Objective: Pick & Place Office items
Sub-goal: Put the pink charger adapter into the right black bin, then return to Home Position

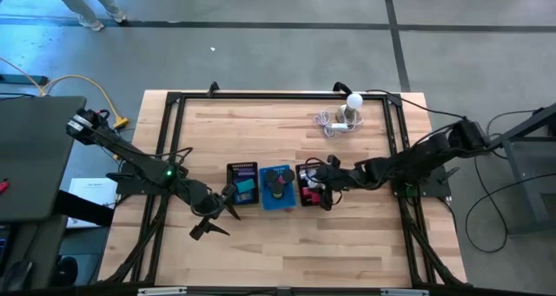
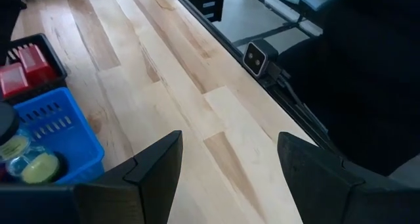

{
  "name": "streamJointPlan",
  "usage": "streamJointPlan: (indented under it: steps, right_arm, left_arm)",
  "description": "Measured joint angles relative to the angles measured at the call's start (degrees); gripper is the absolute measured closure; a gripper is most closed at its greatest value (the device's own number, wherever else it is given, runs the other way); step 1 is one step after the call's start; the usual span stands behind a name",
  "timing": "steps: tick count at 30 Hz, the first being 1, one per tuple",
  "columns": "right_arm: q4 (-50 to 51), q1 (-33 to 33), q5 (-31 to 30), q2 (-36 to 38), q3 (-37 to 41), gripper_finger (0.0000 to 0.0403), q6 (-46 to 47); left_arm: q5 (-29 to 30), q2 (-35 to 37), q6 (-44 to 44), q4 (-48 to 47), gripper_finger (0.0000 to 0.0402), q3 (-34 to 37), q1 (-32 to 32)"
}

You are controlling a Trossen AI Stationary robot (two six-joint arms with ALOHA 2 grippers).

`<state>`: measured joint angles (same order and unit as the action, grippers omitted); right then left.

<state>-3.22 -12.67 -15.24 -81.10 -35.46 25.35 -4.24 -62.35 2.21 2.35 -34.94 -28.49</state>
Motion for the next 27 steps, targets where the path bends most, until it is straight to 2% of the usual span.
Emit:
streamJointPlan:
  steps: [5,7,10,14,17,22,27]
  right_arm:
    - [-0.4,0.0,0.0,-0.5,-0.1,0.0123,0.5]
    - [-0.7,0.0,-0.5,-0.5,-0.1,0.0099,0.3]
    - [-1.4,0.0,-4.7,-0.3,-0.1,0.0078,-0.3]
    - [-2.9,0.0,-8.5,2.4,-0.4,0.0077,-3.9]
    - [-2.7,-0.2,-9.1,5.6,-1.2,0.0086,-6.9]
    - [-2.5,-0.6,-3.8,14.5,-1.9,0.0107,-9.7]
    - [4.0,-0.6,0.8,24.9,-1.9,0.0153,-11.0]
  left_arm:
    - [-0.1,0.0,0.2,-0.2,0.0161,0.0,0.0]
    - [-0.1,0.0,0.3,-0.1,0.0161,0.0,-0.1]
    - [-0.1,0.0,0.4,-0.2,0.0161,0.0,-0.1]
    - [-0.1,0.0,0.7,-0.2,0.0161,0.0,-0.1]
    - [-0.1,0.0,1.8,-0.2,0.0161,0.0,0.0]
    - [0.0,2.6,1.8,-2.0,0.0161,0.0,1.8]
    - [0.0,10.8,-1.7,-9.3,0.0161,0.0,6.6]
